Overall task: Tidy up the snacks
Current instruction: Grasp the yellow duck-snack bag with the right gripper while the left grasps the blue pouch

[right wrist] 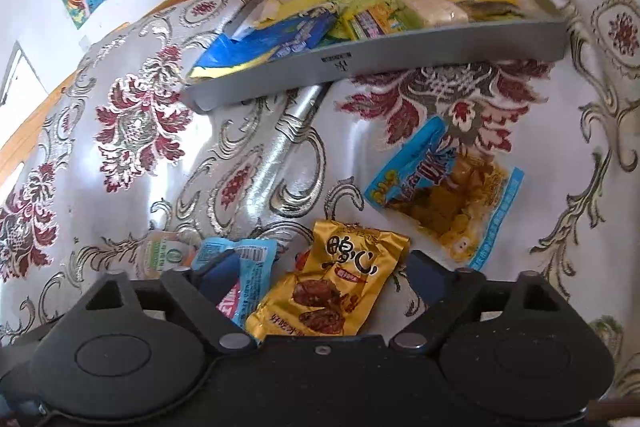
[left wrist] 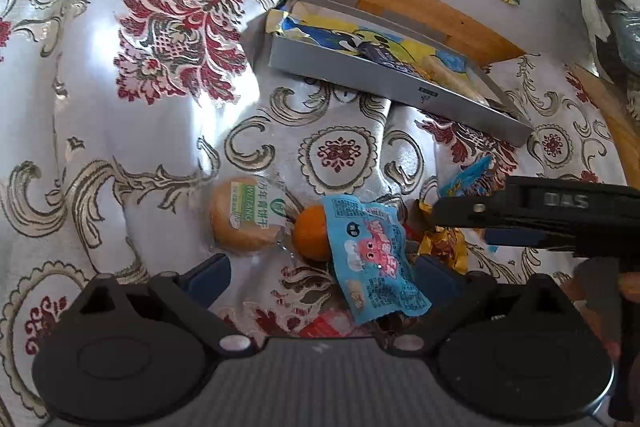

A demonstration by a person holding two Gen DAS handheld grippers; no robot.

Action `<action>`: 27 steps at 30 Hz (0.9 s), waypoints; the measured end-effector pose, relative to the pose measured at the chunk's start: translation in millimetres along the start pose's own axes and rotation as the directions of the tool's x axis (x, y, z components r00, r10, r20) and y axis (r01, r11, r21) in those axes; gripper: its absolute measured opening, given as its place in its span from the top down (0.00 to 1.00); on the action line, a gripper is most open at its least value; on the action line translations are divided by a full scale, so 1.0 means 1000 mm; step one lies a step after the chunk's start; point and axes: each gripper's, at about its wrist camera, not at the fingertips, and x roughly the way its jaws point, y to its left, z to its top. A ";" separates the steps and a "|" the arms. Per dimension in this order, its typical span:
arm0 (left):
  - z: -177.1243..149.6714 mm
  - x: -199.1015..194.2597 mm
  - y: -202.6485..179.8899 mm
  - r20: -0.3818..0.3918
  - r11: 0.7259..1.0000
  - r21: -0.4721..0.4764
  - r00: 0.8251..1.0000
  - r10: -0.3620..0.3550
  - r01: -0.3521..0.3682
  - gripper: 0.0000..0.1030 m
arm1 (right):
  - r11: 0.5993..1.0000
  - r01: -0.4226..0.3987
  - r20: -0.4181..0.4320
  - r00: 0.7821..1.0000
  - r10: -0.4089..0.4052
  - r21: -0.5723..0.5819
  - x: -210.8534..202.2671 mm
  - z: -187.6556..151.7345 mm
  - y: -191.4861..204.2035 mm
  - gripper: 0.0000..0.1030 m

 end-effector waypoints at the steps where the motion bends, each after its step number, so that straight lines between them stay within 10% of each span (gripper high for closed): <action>1: 0.000 0.000 -0.001 0.000 1.000 0.002 1.000 0.000 0.000 0.06 | 1.000 0.002 -0.005 1.000 -0.002 0.008 0.003 0.000 -0.001 0.14; 10: -0.003 0.001 -0.015 0.019 0.997 0.070 0.999 -0.035 0.034 0.12 | 0.999 0.027 -0.044 0.999 -0.026 0.024 0.021 -0.001 -0.002 0.16; 27: -0.004 0.018 -0.013 -0.035 0.994 0.010 0.993 -0.113 0.113 0.56 | 0.987 0.132 -0.079 0.987 -0.139 -0.094 0.009 -0.012 0.017 0.55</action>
